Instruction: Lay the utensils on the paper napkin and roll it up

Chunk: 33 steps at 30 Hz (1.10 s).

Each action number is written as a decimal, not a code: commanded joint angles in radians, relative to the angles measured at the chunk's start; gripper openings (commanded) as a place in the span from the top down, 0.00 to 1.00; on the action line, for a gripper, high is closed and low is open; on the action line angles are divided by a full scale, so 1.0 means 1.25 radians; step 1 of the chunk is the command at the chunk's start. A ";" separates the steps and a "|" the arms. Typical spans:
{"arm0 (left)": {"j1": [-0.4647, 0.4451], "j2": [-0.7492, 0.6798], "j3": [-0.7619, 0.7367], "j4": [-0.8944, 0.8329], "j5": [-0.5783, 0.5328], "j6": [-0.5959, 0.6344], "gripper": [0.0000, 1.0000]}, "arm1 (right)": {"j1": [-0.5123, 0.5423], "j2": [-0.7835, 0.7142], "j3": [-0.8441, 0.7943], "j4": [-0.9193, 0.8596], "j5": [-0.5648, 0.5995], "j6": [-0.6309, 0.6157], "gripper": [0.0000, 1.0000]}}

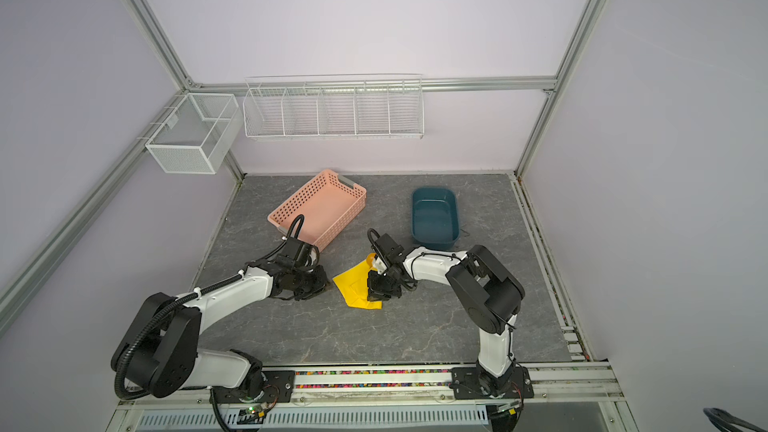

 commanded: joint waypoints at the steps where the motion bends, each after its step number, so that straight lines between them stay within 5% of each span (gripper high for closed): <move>1: 0.006 0.032 -0.020 0.099 0.059 -0.023 0.74 | 0.002 0.000 -0.006 -0.040 0.020 -0.009 0.88; 12: 0.007 0.086 -0.022 0.195 0.087 -0.050 0.84 | 0.003 0.000 -0.006 -0.036 0.017 -0.004 0.88; 19: 0.007 0.062 -0.011 0.201 0.088 -0.041 1.00 | 0.007 0.005 -0.003 -0.033 0.012 -0.003 0.88; 33: 0.007 -0.137 -0.093 0.241 0.136 -0.047 1.00 | 0.062 0.029 0.014 -0.004 -0.008 0.027 0.88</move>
